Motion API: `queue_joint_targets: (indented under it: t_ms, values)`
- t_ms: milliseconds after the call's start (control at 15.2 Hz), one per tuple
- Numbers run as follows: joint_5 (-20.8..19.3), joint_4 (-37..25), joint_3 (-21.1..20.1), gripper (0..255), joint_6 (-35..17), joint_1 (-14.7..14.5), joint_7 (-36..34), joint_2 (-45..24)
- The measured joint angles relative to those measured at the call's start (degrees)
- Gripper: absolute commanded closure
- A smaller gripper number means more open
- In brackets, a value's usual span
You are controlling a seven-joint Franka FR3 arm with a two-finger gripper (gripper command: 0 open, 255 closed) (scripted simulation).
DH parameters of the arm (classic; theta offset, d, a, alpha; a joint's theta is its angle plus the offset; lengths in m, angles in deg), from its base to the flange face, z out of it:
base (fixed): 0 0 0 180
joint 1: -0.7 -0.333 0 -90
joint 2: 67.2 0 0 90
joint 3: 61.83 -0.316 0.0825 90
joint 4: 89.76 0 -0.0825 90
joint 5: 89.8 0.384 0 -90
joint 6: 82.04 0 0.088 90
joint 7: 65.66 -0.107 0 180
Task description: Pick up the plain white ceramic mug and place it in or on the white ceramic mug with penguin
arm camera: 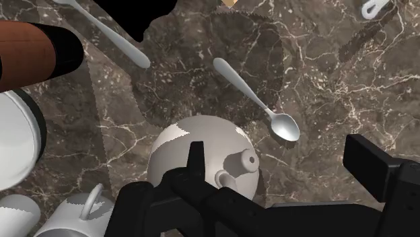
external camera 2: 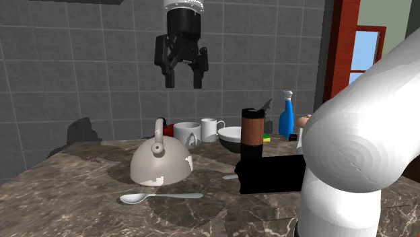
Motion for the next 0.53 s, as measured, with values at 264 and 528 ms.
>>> queue_joint_targets:
  t_ms: [264,528]
  values:
    - [-1.59,1.16,2.05,0,-2.52,0.77,2.94,-1.19]
    - [-4.36,0.98,6.04,0,-7.06,2.20,8.57,-5.39]
